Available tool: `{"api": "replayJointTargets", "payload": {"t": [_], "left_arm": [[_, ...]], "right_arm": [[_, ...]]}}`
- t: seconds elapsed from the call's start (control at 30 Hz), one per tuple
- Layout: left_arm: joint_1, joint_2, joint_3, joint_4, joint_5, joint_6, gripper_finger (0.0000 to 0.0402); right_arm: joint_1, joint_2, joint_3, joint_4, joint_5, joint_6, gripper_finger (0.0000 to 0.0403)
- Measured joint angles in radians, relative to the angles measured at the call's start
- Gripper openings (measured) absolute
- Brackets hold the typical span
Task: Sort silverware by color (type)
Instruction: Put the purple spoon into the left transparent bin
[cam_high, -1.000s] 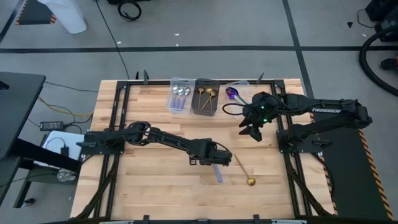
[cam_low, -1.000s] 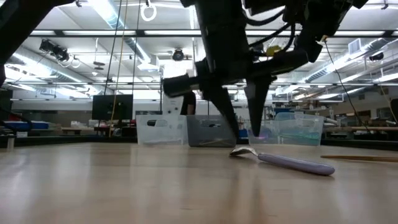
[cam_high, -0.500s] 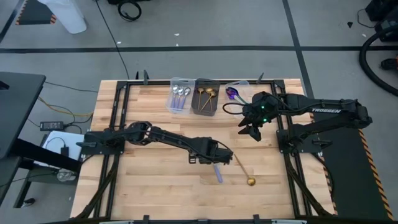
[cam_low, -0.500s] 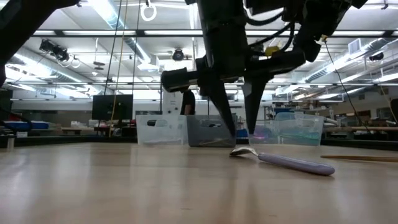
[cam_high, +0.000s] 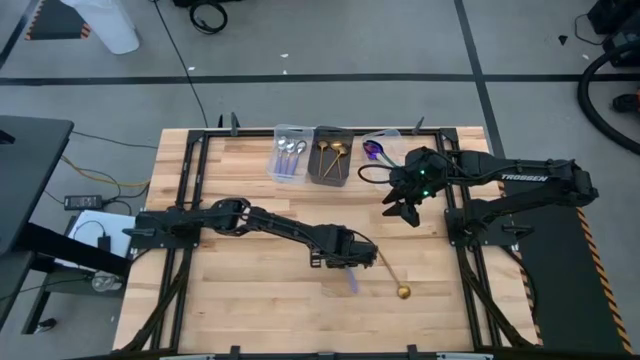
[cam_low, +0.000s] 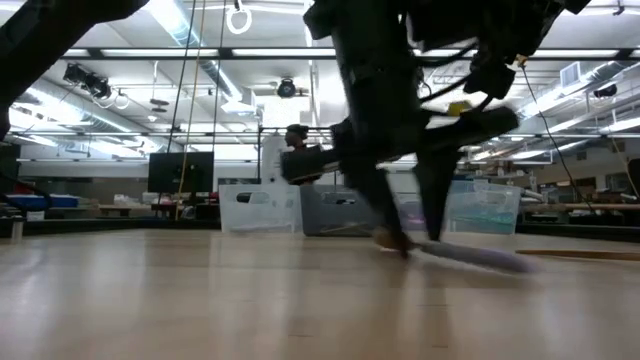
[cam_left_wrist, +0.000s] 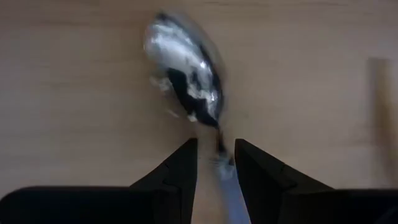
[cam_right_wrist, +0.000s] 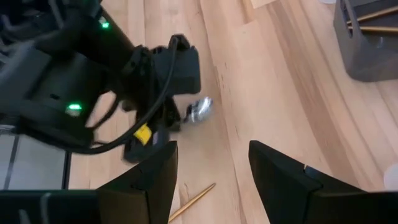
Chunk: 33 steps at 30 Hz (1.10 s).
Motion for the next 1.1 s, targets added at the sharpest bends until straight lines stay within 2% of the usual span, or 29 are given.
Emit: {"api": "replayJointTargets", "payload": {"t": [0.23, 0.53, 0.73, 0.93, 1.1], "left_arm": [[0.0, 0.001, 0.001, -0.161, 0.019, 0.015, 0.0116], [0.0, -0.005, -0.002, -0.255, 0.061, 0.1, 0.0116], [0.0, -0.007, -0.004, -0.272, 0.062, 0.197, 0.0116], [-0.001, -0.007, -0.004, -0.267, 0.062, 0.227, 0.0115], [-0.005, -0.001, -0.001, -0.256, 0.065, 0.238, 0.0076]], "right_arm": [[0.0, 0.0, 0.0, -0.002, -0.003, 0.001, 0.0207], [0.0, 0.0, 0.0, 0.0, -0.003, 0.001, 0.0207], [0.0, 0.0, 0.0, 0.0, -0.002, 0.0, 0.0207], [0.0, 0.0, 0.0, 0.0, -0.002, -0.001, 0.0207], [0.0, 0.0, 0.0, 0.0, -0.002, 0.0, 0.0207]]}}
